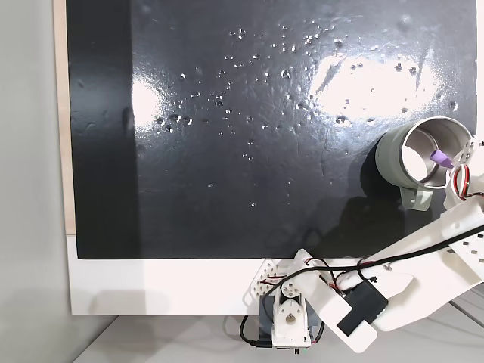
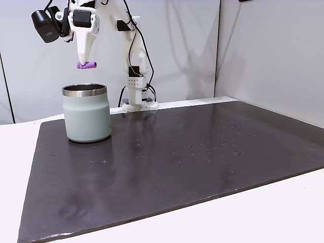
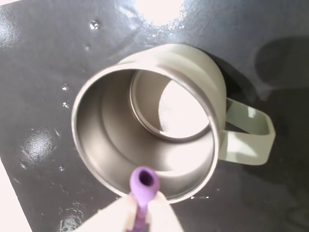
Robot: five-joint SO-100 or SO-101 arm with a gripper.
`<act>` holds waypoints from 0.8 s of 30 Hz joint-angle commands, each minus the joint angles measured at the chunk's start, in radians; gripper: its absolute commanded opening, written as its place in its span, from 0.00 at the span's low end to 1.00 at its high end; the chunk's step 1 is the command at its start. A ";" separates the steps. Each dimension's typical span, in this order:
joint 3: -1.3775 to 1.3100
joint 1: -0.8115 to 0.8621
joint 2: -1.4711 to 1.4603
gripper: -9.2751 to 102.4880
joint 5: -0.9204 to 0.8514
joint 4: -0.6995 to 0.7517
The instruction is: Grasp a pengrip and put it in the cup.
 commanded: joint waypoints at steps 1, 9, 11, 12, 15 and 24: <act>-0.060 0.009 0.006 0.09 -0.021 0.009; -0.060 0.015 -0.003 0.22 -0.034 0.008; -0.060 0.020 -0.006 0.27 -0.035 0.008; -0.060 0.020 -0.008 0.28 -0.035 0.008; -0.060 0.020 -0.011 0.31 -0.035 0.008; -0.060 0.020 -0.015 0.33 -0.035 0.008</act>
